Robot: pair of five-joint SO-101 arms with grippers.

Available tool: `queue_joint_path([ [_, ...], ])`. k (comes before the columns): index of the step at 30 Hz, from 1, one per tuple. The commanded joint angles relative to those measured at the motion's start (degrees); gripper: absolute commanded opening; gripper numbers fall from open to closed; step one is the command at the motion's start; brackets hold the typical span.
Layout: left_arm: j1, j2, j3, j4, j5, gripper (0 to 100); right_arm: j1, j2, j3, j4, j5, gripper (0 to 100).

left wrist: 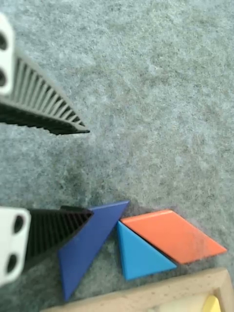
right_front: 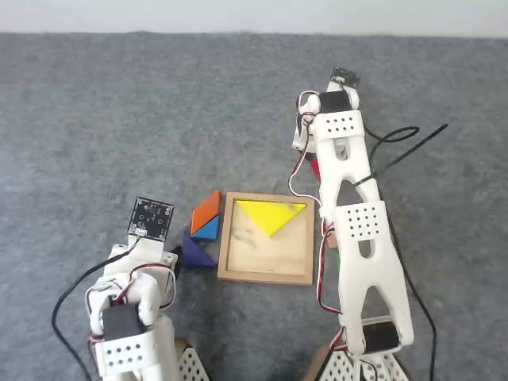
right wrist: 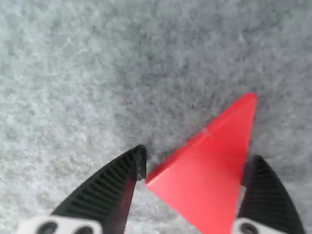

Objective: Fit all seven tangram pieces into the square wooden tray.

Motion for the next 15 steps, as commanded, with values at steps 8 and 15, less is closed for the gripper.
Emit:
queue_joint_path([
  [8, 0.0, 0.2, -0.4, 0.4, -0.5, 23, 0.0, -1.1, -2.1, 2.9, 4.0, 29.5],
  [15, 0.0, 0.2, -0.4, 0.4, -0.5, 23, -0.6, -1.0, -1.7, 3.1, 9.1, 29.6],
])
